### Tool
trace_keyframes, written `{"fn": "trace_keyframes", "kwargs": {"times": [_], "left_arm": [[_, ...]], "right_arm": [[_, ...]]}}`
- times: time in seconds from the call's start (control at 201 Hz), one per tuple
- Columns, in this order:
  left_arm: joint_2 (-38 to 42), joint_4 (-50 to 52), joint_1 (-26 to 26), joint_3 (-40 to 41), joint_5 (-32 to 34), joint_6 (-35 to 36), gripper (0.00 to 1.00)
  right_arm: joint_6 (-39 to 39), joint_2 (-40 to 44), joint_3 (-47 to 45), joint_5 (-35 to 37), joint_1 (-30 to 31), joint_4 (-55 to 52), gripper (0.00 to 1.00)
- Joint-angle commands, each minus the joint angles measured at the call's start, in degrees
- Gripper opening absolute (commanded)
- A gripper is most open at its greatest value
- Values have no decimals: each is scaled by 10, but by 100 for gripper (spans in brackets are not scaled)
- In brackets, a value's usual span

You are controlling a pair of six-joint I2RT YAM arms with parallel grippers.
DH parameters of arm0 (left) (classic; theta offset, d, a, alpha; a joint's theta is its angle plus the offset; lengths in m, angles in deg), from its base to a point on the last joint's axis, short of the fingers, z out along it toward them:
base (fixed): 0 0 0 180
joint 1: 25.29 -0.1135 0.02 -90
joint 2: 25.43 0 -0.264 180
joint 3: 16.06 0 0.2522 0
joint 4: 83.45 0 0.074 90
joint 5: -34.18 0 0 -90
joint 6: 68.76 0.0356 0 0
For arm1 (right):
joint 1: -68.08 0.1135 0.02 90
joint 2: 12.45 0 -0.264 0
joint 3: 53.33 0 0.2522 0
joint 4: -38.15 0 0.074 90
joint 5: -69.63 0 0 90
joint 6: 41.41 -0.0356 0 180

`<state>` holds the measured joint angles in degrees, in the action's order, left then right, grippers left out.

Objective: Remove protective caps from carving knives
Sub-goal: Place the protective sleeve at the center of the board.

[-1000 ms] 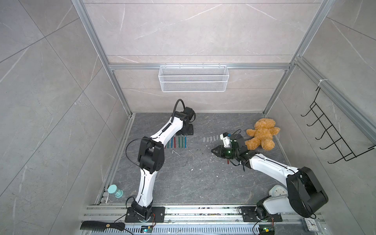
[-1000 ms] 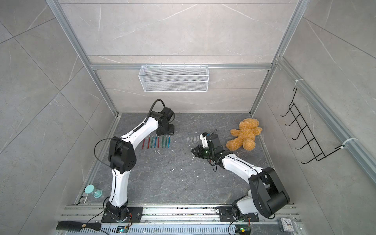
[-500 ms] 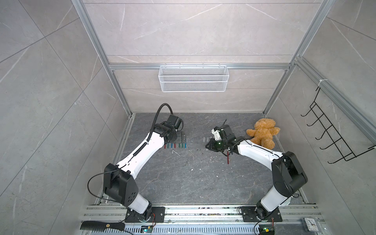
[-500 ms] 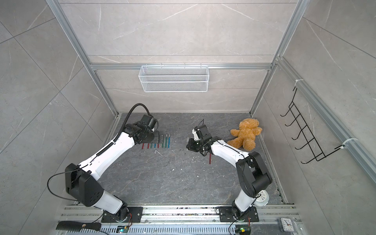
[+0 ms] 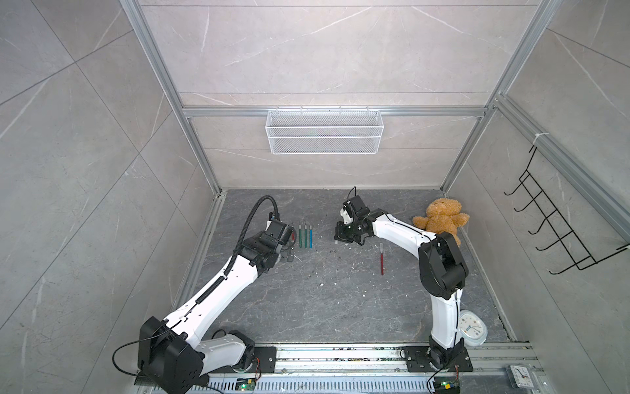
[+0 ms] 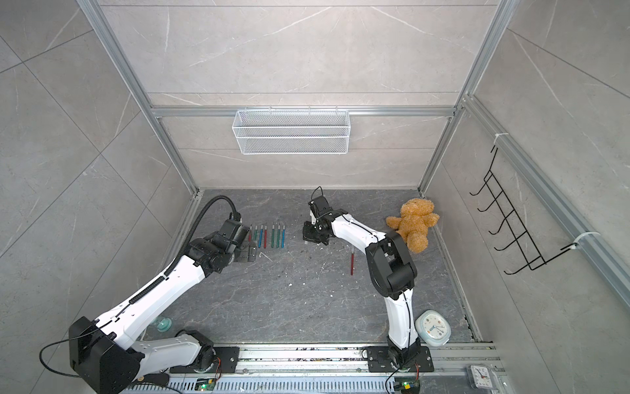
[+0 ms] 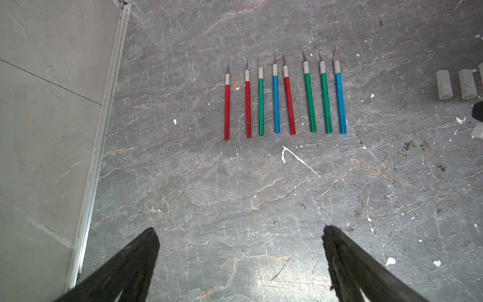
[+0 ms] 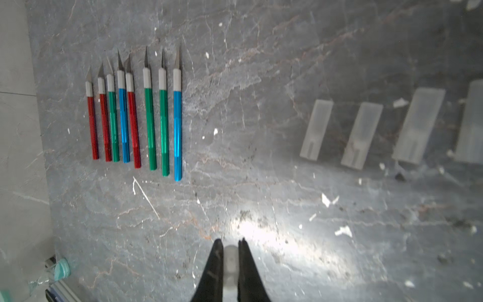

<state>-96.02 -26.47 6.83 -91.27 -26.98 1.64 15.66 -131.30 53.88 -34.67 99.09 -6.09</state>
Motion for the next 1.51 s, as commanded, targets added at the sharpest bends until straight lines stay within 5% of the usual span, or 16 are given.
{"fn": "trace_keyframes", "kwargs": {"times": [0.0, 1.271, 1.505], "left_arm": [[-9, 2, 8, -27, 38, 15, 100], [-23, 3, 12, -32, 8, 14, 100], [-30, 6, 12, -36, 4, 14, 100]], "right_arm": [[15, -40, 53, 32, 0, -62, 0], [40, -359, 524, 108, -14, -380, 0], [39, -366, 542, 114, -17, -402, 0]]}}
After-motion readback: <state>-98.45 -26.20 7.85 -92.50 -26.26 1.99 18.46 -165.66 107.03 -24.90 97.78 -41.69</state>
